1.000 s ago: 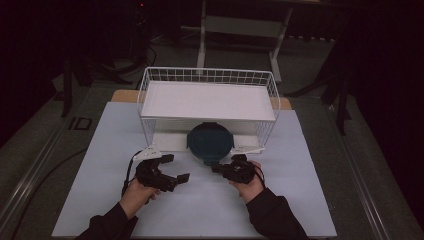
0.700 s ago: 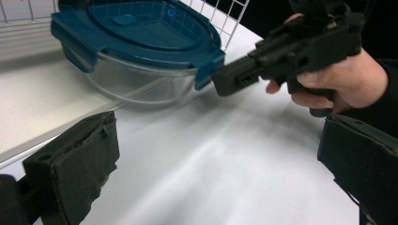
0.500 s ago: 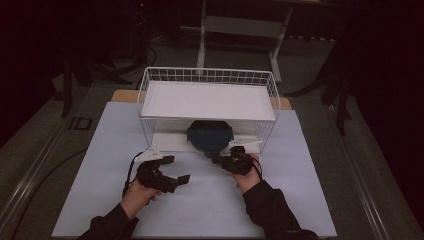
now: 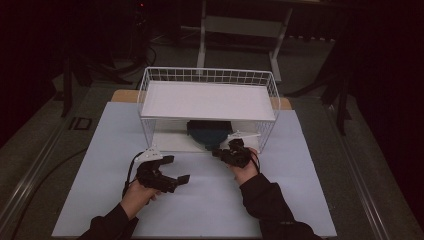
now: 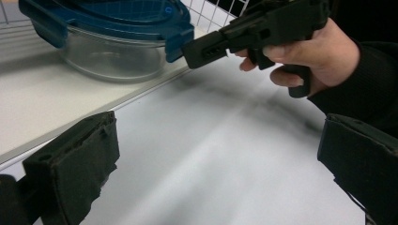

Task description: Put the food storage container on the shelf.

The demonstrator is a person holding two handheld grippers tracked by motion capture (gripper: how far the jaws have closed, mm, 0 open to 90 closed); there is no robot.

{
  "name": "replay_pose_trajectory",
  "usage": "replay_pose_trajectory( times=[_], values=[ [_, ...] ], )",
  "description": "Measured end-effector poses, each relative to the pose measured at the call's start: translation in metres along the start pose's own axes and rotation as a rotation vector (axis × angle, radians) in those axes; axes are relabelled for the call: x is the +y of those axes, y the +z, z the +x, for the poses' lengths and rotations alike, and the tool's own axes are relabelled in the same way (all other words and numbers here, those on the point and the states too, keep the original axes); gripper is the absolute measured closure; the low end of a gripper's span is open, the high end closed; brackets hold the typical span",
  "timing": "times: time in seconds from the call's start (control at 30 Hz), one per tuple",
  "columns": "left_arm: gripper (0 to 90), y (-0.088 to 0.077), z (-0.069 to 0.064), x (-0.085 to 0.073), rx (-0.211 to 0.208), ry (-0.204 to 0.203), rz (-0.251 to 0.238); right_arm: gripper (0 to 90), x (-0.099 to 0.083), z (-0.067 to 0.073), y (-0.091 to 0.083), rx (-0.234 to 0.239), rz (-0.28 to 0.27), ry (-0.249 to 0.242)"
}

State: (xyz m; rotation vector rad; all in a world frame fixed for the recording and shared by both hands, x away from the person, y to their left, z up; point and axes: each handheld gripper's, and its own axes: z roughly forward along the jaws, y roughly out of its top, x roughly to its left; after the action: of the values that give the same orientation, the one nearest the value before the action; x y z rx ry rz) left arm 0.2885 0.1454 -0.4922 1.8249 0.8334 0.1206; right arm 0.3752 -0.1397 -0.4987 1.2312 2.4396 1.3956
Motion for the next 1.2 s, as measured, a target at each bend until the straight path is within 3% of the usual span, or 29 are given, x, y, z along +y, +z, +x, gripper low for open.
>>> replay_pose_trajectory(
  times=[0.23, 0.53, 0.6, 0.67, 0.77, 0.87, 0.97, 1.07, 1.2],
  values=[
    [0.0, -0.001, 0.000, 0.000, 0.001, -0.002, -0.004, 89.8, 0.005, -0.007, 0.003, -0.008, -0.011, 0.023],
    [0.0, -0.002, 0.001, -0.001, 0.005, -0.006, -0.006, 89.7, 0.010, -0.001, 0.008, -0.011, -0.016, -0.013],
    [0.0, -0.002, 0.001, 0.000, 0.004, -0.003, -0.004, 85.5, 0.009, 0.000, 0.008, -0.003, -0.021, 0.002],
    [0.0, -0.003, 0.000, 0.000, 0.003, -0.003, -0.009, 82.3, 0.007, 0.004, 0.006, -0.002, -0.022, -0.024],
    [0.0, -0.004, -0.001, 0.002, 0.003, 0.002, -0.015, 69.5, 0.003, 0.009, 0.002, 0.009, -0.038, -0.033],
    [0.0, -0.006, -0.003, 0.004, 0.001, 0.011, -0.016, 43.2, 0.000, 0.012, -0.004, 0.015, -0.068, -0.054],
    [0.0, -0.008, -0.006, 0.004, 0.001, 0.020, -0.019, 23.0, -0.003, 0.014, -0.011, 0.044, -0.094, -0.039],
    [0.0, -0.010, -0.007, 0.005, -0.003, 0.023, -0.024, 16.0, -0.008, 0.016, -0.016, 0.054, -0.099, -0.061],
    [0.0, -0.012, -0.008, 0.004, -0.010, 0.026, -0.027, 15.7, -0.017, 0.018, -0.027, 0.057, -0.107, -0.059]
  ],
)
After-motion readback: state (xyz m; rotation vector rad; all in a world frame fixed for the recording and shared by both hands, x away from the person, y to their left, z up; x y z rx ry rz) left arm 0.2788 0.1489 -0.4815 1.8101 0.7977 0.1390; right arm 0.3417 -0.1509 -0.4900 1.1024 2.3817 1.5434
